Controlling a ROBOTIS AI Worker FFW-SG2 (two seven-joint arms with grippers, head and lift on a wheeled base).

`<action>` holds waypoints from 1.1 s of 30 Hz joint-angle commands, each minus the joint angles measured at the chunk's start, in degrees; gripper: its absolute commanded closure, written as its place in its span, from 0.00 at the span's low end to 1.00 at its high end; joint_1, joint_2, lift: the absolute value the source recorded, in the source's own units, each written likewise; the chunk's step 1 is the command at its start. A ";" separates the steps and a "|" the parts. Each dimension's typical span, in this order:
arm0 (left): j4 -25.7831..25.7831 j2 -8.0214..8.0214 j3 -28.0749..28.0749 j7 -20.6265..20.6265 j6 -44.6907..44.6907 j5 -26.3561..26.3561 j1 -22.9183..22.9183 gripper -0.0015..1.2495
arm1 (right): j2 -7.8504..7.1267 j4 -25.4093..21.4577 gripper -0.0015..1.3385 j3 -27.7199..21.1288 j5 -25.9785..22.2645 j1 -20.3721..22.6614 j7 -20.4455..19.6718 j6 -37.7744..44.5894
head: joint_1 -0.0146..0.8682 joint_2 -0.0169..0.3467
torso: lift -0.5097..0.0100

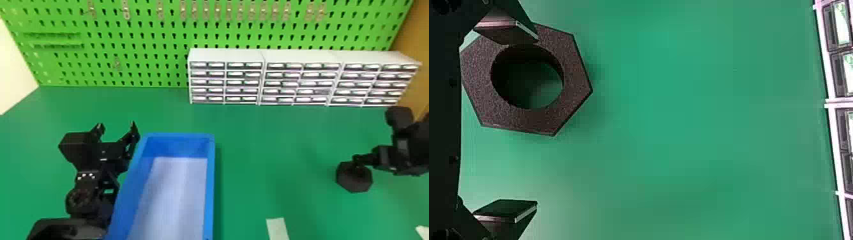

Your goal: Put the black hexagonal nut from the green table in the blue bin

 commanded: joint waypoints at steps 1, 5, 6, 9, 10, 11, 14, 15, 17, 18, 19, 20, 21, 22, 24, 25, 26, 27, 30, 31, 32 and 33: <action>0.09 0.00 -0.13 0.00 -0.08 0.00 -0.01 0.36 | 0.50 1.65 0.10 -0.68 4.52 -0.14 2.47 -0.39 | 0.76 0.20 | 0.80; 0.18 0.00 -0.30 0.00 -0.16 0.00 -0.19 0.36 | 0.68 2.61 0.10 -0.76 7.68 -0.14 5.28 -0.83 | 0.76 0.20 | 0.80; 0.18 0.00 -0.30 0.00 -0.25 0.00 -0.19 0.36 | 0.68 2.88 0.10 -0.76 8.30 -0.14 5.89 -0.92 | 0.76 0.20 | 0.80; 0.27 0.00 -0.39 0.00 -0.34 0.00 -0.19 0.36 | 0.94 3.49 0.10 -1.20 10.05 -0.14 7.30 -1.35 | 0.76 0.20 | 0.80; 0.27 0.00 -0.39 0.00 -0.34 0.00 -0.19 0.36 | 1.03 3.58 0.10 -1.29 10.49 -0.14 7.74 -1.53 | 0.76 0.20 | 0.80; 0.27 0.00 -0.39 0.00 -0.34 0.00 -0.27 0.36 | 1.12 3.58 0.10 -1.47 11.02 -0.14 8.27 -1.53 | 0.76 0.20 | 0.80; 0.27 0.00 -0.39 0.00 -0.34 0.00 -0.27 0.36 | 1.38 3.67 0.10 -1.73 12.25 -0.23 9.23 -1.88 | 0.76 0.20 | 0.80; 0.36 0.00 -0.48 0.00 -0.43 0.00 -0.36 0.36 | 1.47 3.67 0.10 -1.82 12.52 -0.32 9.41 -1.88 | 0.76 0.20 | 0.80; 0.36 0.00 -0.48 0.00 -0.43 0.00 -0.45 0.36 | 1.65 3.76 0.10 -1.91 13.31 -0.49 10.02 -2.06 | 0.76 0.20 | 0.80; 0.36 0.00 -0.57 0.00 -0.43 0.00 -0.45 0.36 | 1.74 3.76 0.10 -1.91 13.66 -0.49 10.29 -2.06 | 0.76 0.20 | 0.80; 0.45 0.00 -0.57 0.00 -0.43 0.00 -0.45 0.36 | 1.74 3.84 0.10 -1.91 14.01 -0.58 10.55 -2.06 | 0.76 0.20 | 0.80; 0.45 0.00 -0.66 0.00 -0.52 0.00 -0.54 0.36 | 1.82 3.84 0.10 -2.00 14.36 -0.67 10.82 -2.06 | 0.76 0.20 | 0.80; 0.45 0.00 -0.66 0.00 -0.52 0.00 -0.54 0.36 | 1.82 3.93 0.10 -1.91 14.62 -0.75 10.99 -2.15 | 0.76 0.20 | 0.80; 0.53 0.00 -0.66 0.00 -0.52 0.00 -0.54 0.36 | 1.91 4.02 0.10 -2.00 14.80 -0.84 11.17 -2.23 | 0.76 0.20 | 0.80; 0.53 0.00 -0.66 0.00 -0.60 0.00 -0.54 0.36 | 2.09 4.46 0.10 -2.17 15.15 -0.93 11.34 -2.41 | 0.76 0.20 | 0.80; 0.53 0.00 -0.66 0.00 -0.60 0.00 -0.62 0.36 | 2.09 4.63 0.10 -2.35 15.24 -1.02 11.43 -2.59 | 0.76 0.20 | 0.80; 0.53 0.00 -0.66 0.00 -0.69 0.00 -0.71 0.36 | 2.17 4.90 0.10 -2.35 15.42 -1.02 11.61 -2.76 | 0.76 0.20 | 0.80; 0.62 0.00 -0.66 0.00 -0.69 0.00 -0.71 0.36 | 2.17 5.16 0.10 -2.35 15.59 -1.11 11.61 -2.85 | 0.76 0.20 | 0.80; 0.62 0.00 -0.66 0.00 -0.78 0.00 -0.89 0.36 | 2.26 6.04 0.10 -2.26 16.12 -1.55 11.87 -3.20 | 0.76 0.20 | 0.80; 0.62 0.00 -0.66 0.00 -0.87 0.00 -0.89 0.36 | 2.35 6.30 0.10 -2.17 16.29 -1.72 11.96 -3.38 | 0.76 0.20 | 0.80; 0.71 0.00 -0.66 0.00 -0.96 0.00 -0.98 0.36 | 2.44 6.66 0.10 -2.08 16.56 -1.81 12.05 -3.73 | 0.76 0.20 | 0.80; 0.71 0.00 -0.66 0.00 -0.96 0.00 -0.98 0.36 | 2.44 7.01 0.10 -2.08 16.73 -1.99 12.13 -4.08 | 0.76 0.20 | 0.80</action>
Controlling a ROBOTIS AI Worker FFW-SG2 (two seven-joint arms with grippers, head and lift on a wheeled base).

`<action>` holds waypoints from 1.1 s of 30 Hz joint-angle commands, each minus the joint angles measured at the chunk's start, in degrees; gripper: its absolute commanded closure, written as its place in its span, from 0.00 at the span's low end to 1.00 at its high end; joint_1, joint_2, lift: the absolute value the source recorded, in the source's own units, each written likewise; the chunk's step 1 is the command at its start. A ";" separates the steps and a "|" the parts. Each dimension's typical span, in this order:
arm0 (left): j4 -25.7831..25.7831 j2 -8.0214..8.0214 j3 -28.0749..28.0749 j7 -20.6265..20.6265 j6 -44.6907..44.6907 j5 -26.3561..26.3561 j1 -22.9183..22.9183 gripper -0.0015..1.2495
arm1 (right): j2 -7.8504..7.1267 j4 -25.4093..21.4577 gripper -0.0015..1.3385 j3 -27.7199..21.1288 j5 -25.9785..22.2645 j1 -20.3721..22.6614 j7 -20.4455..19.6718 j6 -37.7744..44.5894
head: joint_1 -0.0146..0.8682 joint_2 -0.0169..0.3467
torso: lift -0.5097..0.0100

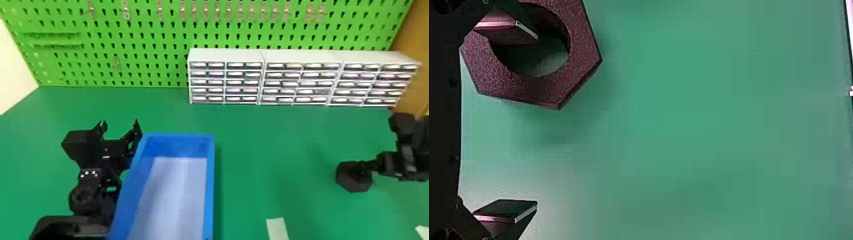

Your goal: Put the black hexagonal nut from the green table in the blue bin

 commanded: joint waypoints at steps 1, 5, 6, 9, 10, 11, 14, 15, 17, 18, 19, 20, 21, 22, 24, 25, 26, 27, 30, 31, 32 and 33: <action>0.09 0.00 0.00 0.00 -0.17 0.00 -0.14 0.36 | 0.35 1.52 0.10 0.21 0.91 -0.60 0.29 -1.36 | 0.76 0.20 | 0.80; 0.17 0.00 -0.17 0.00 -0.17 0.00 -0.23 0.36 | 0.62 2.75 0.10 0.29 1.44 -0.87 1.08 -2.77 | 0.76 0.20 | 0.80; 0.26 0.00 -0.17 0.00 -0.17 0.00 -0.23 0.36 | 0.70 2.92 0.10 0.29 1.44 -0.96 1.16 -2.94 | 0.76 0.20 | 0.80; 0.35 0.00 -0.26 0.00 -0.26 0.00 -0.40 0.36 | 0.97 3.54 0.10 0.29 2.14 -1.04 1.52 -3.29 | 0.76 0.20 | 0.80; 0.35 0.00 -0.35 0.00 -0.26 0.00 -0.40 0.36 | 1.14 3.62 0.10 0.21 2.32 -1.04 1.60 -3.38 | 0.76 0.20 | 0.80; 0.44 0.00 -0.35 0.00 -0.26 0.00 -0.49 0.36 | 1.32 3.71 0.10 0.12 2.67 -1.04 1.69 -3.47 | 0.76 0.20 | 0.80; 0.44 0.00 -0.26 0.00 -0.35 0.00 -0.49 0.36 | 1.67 4.33 0.10 -0.23 3.37 -1.22 1.96 -3.73 | 0.76 0.20 | 0.80; 0.44 0.00 -0.26 0.00 -0.43 0.00 -0.49 0.36 | 1.76 4.50 0.10 -0.23 3.55 -1.22 2.13 -3.82 | 0.76 0.20 | 0.80; 0.44 0.00 -0.26 0.00 -0.43 0.00 -0.49 0.36 | 1.85 5.12 0.10 -0.23 3.81 -1.31 2.31 -4.17 | 0.76 0.20 | 0.80; 0.44 0.00 -0.26 0.00 -0.43 0.00 -0.49 0.36 | 1.85 5.56 0.10 -0.15 3.81 -1.39 2.48 -4.52 | 0.76 0.20 | 0.80; 0.53 0.00 -0.26 0.00 -0.43 0.00 -0.49 0.36 | 1.85 6.00 0.10 -0.15 3.81 -1.39 2.57 -4.79 | 0.76 0.20 | 0.80; 0.53 0.00 -0.26 0.00 -0.52 0.00 -0.49 0.36 | 1.93 6.26 0.10 -0.06 3.90 -1.48 2.75 -4.96 | 0.76 0.20 | 0.80; 0.61 0.00 -0.35 0.00 -0.52 0.00 -0.58 0.36 | 1.93 6.53 0.12 -0.06 3.90 -1.48 2.83 -5.05 | 0.76 0.20 | 0.80; 0.61 0.00 -0.44 0.00 -0.52 0.00 -0.58 0.36 | 1.93 6.61 0.13 -0.06 3.90 -1.48 2.92 -5.05 | 0.76 0.20 | 0.80; 0.61 0.00 -0.44 0.00 -0.61 0.00 -0.58 0.36 | 2.02 7.14 0.17 -0.23 3.90 -1.48 3.01 -5.14 | 0.76 0.20 | 0.80; 0.61 0.00 -0.44 0.00 -0.61 0.00 -0.58 0.36 | 2.11 7.40 0.20 -0.32 3.90 -1.57 3.10 -5.23 | 0.76 0.20 | 0.80; 0.70 0.00 -0.44 0.00 -0.61 0.09 -0.58 0.36 | 2.11 7.84 0.26 -0.32 3.99 -1.57 3.19 -5.23 | 0.76 0.20 | 0.80; 0.70 0.00 -0.44 0.00 -0.61 0.09 -0.58 0.36 | 2.11 8.02 0.36 0.03 4.08 -1.75 3.27 -5.23 | 0.76 0.20 | 0.80; 0.70 0.00 -0.53 0.00 -0.61 0.09 -0.58 0.36 | 2.29 8.63 0.67 -0.32 4.60 -1.92 3.45 -5.23 | 0.76 0.20 | 0.80; 0.70 0.00 -0.53 0.00 -0.70 0.09 -0.58 0.36 | 2.29 8.63 0.70 -0.67 4.69 -1.92 3.54 -5.31 | 0.76 0.20 | 0.80; 0.70 0.00 -0.53 0.00 -0.70 0.09 -0.58 0.36 | 2.46 8.55 0.71 -0.85 4.78 -1.92 3.54 -5.40 | 0.76 0.20 | 0.80; 0.79 0.00 -0.61 0.00 -0.70 0.09 -0.58 0.36 | 2.46 8.55 0.72 -0.76 5.13 -1.83 3.71 -5.93 | 0.76 0.20 | 0.80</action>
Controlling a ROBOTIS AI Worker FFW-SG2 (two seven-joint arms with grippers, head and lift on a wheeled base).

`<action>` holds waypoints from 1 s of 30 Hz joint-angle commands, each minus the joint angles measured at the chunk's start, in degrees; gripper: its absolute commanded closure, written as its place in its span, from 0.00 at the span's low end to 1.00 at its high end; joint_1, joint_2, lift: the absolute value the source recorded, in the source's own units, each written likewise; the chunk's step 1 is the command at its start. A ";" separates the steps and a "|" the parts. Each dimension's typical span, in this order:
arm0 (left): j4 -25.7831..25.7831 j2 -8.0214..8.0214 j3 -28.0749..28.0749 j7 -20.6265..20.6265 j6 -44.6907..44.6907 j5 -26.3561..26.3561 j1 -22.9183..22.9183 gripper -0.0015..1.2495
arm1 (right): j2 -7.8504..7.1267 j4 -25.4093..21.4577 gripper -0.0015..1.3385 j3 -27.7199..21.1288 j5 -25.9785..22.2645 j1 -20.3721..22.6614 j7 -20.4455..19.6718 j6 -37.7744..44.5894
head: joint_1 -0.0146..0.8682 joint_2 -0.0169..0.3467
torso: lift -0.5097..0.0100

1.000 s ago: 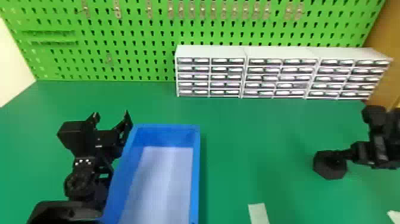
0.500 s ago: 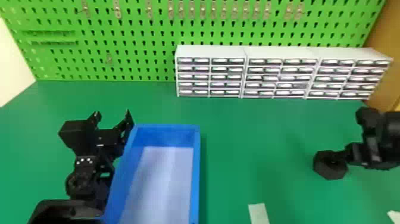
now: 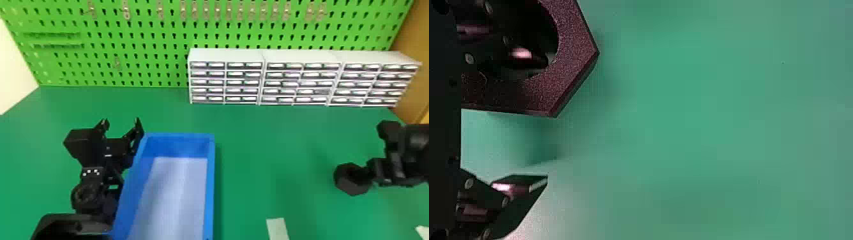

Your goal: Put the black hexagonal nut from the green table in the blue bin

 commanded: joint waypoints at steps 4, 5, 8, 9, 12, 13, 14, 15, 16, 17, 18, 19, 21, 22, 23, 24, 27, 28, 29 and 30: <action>0.09 0.00 -0.21 0.00 -0.07 -0.07 0.01 0.36 | 0.05 0.20 0.81 0.75 1.93 0.04 1.59 -1.10 | 0.76 0.20 | 0.80; 0.09 0.00 -0.21 0.00 -0.07 -0.07 0.01 0.36 | 0.14 0.20 0.82 0.84 2.72 0.04 2.21 -1.10 | 0.76 0.20 | 0.80; 0.09 0.00 -0.21 0.00 -0.07 -0.07 0.01 0.36 | 0.32 0.20 0.84 0.92 4.92 0.04 3.97 -1.36 | 0.76 0.20 | 0.80; 0.09 0.00 -0.21 0.00 -0.07 -0.07 0.01 0.36 | 0.32 0.20 0.88 0.84 5.45 0.04 4.58 -1.63 | 0.76 0.20 | 0.80; 0.09 0.00 -0.21 0.00 -0.15 -0.16 0.01 0.36 | 0.40 0.20 0.92 0.22 5.71 0.30 5.11 -2.15 | 0.76 0.20 | 0.80; 0.09 0.00 -0.21 0.00 -0.15 -0.16 0.01 0.36 | 0.49 0.20 0.92 -0.04 5.71 0.39 5.20 -2.33 | 0.76 0.20 | 0.80; 0.09 0.00 -0.21 0.00 -0.33 -0.25 0.01 0.36 | 0.49 0.20 0.92 -0.57 5.62 0.47 5.46 -2.51 | 0.76 0.20 | 0.80; 0.09 0.00 -0.21 0.00 -0.15 -0.25 0.01 0.36 | 0.58 0.20 0.92 -1.01 5.62 0.56 5.72 -2.68 | 0.76 0.20 | 0.80; 0.09 0.00 -0.21 0.00 -0.33 -0.25 0.01 0.36 | 0.67 0.20 0.92 -1.27 5.62 0.74 5.90 -2.95 | 0.76 0.20 | 0.80; 0.09 0.00 -0.21 0.00 -0.33 -0.25 0.01 0.36 | 0.67 0.20 0.92 -1.45 5.62 0.83 6.08 -3.12 | 0.76 0.20 | 0.80; 0.09 0.00 -0.21 0.00 -0.33 -0.25 0.01 0.36 | 0.67 0.20 0.92 -1.45 5.62 0.91 6.25 -3.30 | 0.76 0.20 | 0.80; 0.09 0.00 -0.21 0.00 -0.33 -0.25 0.01 0.36 | 0.67 0.20 0.92 -1.45 5.62 0.91 6.25 -3.30 | 0.76 0.20 | 0.80; 0.09 0.00 -0.21 0.00 -0.33 -0.25 0.01 0.36 | 0.67 0.02 0.92 -1.45 5.62 1.09 6.52 -3.47 | 0.76 0.20 | 0.80; 0.09 0.00 -0.21 0.00 -0.33 -0.25 0.01 0.36 | 0.76 -0.15 0.92 -1.62 5.62 1.27 6.60 -3.56 | 0.76 0.20 | 0.80; 0.09 0.00 -0.21 0.00 -0.33 -0.25 0.01 0.36 | 0.76 -0.50 0.92 -2.06 5.45 1.53 6.78 -3.65 | 0.76 0.20 | 0.80; 0.09 0.00 -0.21 0.00 -0.33 -0.25 0.09 0.36 | 0.84 -0.77 0.92 -2.50 5.45 1.70 6.96 -3.65 | 0.76 0.20 | 0.80; 0.09 0.00 -0.21 0.00 -0.33 -0.25 0.18 0.36 | 0.84 -2.35 0.92 -2.85 5.36 2.41 7.57 -3.56 | 0.76 0.20 | 0.80; 0.09 0.00 -0.21 0.00 -0.33 -0.25 0.18 0.36 | 0.76 -2.88 0.92 -2.94 5.27 2.67 7.66 -3.47 | 0.76 0.20 | 0.80; 0.09 0.00 -0.21 0.00 -0.33 -0.25 0.27 0.36 | 0.84 -3.40 0.92 -3.21 5.18 2.85 7.75 -3.39 | 0.76 0.20 | 0.80; 0.09 0.00 -0.21 0.00 -0.33 -0.25 0.27 0.36 | 0.84 -4.02 0.92 -3.47 5.09 3.11 7.92 -3.39 | 0.76 0.20 | 0.80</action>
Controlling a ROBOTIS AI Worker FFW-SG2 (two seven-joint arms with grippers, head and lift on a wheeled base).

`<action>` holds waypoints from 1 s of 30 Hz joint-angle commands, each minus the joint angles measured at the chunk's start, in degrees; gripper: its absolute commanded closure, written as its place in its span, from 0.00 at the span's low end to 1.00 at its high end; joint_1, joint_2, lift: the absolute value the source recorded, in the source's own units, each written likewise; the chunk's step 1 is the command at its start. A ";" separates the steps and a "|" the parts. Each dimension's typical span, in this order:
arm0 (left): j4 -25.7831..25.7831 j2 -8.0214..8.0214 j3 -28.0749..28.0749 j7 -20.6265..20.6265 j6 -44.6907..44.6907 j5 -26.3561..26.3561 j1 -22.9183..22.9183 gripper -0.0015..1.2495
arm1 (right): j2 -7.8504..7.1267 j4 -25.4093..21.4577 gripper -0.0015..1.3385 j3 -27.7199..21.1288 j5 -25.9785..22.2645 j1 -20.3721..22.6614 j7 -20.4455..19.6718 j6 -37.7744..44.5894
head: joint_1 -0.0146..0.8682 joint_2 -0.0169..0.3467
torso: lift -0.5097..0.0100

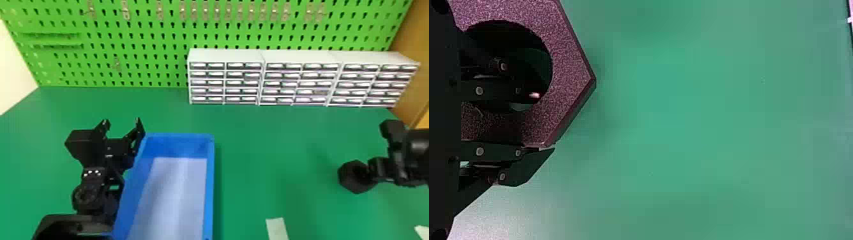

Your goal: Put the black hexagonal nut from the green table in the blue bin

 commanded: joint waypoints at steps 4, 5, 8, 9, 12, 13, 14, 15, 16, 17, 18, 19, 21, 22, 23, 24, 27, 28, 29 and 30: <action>0.00 0.00 -0.09 0.00 0.00 0.00 0.13 0.36 | 0.02 -3.92 0.92 -0.93 -0.67 1.41 0.49 0.47 | 0.76 0.20 | 0.80; 0.00 0.00 -0.09 0.00 0.00 0.00 0.13 0.36 | 0.11 -4.45 0.92 -1.29 -1.02 1.58 0.49 0.55 | 0.76 0.20 | 0.80; 0.00 0.00 -0.09 0.00 0.00 0.00 0.13 0.36 | 0.11 -6.21 0.92 -1.72 -1.46 2.11 0.49 0.64 | 0.76 0.20 | 0.80; 0.00 0.00 -0.09 0.00 0.00 -0.09 0.13 0.36 | 0.20 -6.82 0.92 -1.90 -1.55 2.37 0.49 0.73 | 0.76 0.20 | 0.80; 0.00 0.00 -0.17 0.00 0.00 -0.09 0.21 0.36 | 0.28 -8.93 0.92 -2.60 -2.16 3.08 0.49 1.08 | 0.76 0.20 | 0.80; 0.00 0.00 -0.17 0.00 0.00 -0.09 0.21 0.36 | 0.28 -9.55 0.92 -2.78 -2.52 3.43 0.49 1.08 | 0.76 0.20 | 0.80; 0.00 0.00 -0.17 0.00 0.00 -0.09 0.21 0.36 | 0.28 -10.34 0.92 -2.87 -2.78 3.69 0.49 1.08 | 0.76 0.20 | 0.80; 0.08 0.00 -0.26 0.00 0.00 -0.09 0.21 0.36 | 0.37 -11.48 0.92 -3.31 -3.31 4.22 0.49 1.26 | 0.76 0.20 | 0.80; 0.00 0.00 -0.26 0.00 0.00 -0.09 0.21 0.36 | 0.46 -12.27 0.92 -3.75 -3.57 4.57 0.49 1.35 | 0.76 0.20 | 0.80; 0.00 0.00 -0.26 0.00 0.00 -0.17 0.21 0.36 | 0.72 -13.32 0.92 -4.19 -3.75 5.01 0.49 1.43 | 0.76 0.20 | 0.80; 0.00 0.00 -0.26 0.00 0.00 -0.17 0.30 0.36 | 0.81 -14.12 0.92 -4.45 -3.75 5.27 0.49 1.52 | 0.76 0.20 | 0.80; 0.00 0.00 -0.17 0.00 0.00 -0.17 0.30 0.36 | 0.99 -14.73 0.92 -4.63 -3.75 5.54 0.49 1.61 | 0.76 0.20 | 0.80; 0.00 0.00 -0.17 0.00 0.00 -0.17 0.30 0.36 | 1.16 -16.22 0.92 -4.71 -4.19 6.06 0.49 1.79 | 0.76 0.20 | 0.80; 0.00 0.00 -0.17 0.00 0.00 -0.17 0.30 0.36 | 1.25 -16.93 0.92 -4.80 -4.63 6.33 0.49 1.79 | 0.76 0.20 | 0.80; 0.08 0.00 -0.17 0.00 0.00 -0.17 0.30 0.36 | 1.34 -17.89 0.92 -4.98 -5.42 6.86 0.49 1.79 | 0.76 0.20 | 0.80; 0.08 0.00 -0.17 0.00 0.00 -0.17 0.30 0.36 | 1.43 -18.86 0.92 -5.15 -6.03 7.21 0.49 1.79 | 0.76 0.20 | 0.80; 0.26 0.00 -0.26 0.00 0.00 -0.26 0.39 0.36 | 2.13 -22.64 0.92 -6.03 -7.17 8.44 0.49 1.43 | 0.76 0.20 | 0.80; 0.26 0.00 -0.26 0.00 0.00 -0.26 0.39 0.36 | 2.39 -23.96 0.92 -6.21 -7.26 8.79 0.49 1.26 | 0.76 0.20 | 0.80; 0.26 0.00 -0.26 0.00 0.00 -0.26 0.39 0.36 | 2.66 -25.10 0.92 -6.30 -7.26 9.32 0.49 0.82 | 0.76 0.20 | 0.80; 0.35 0.00 -0.26 0.00 0.00 -0.26 0.48 0.36 | 3.01 -26.68 0.92 -6.30 -7.35 9.84 0.49 0.20 | 0.76 0.20 | 0.80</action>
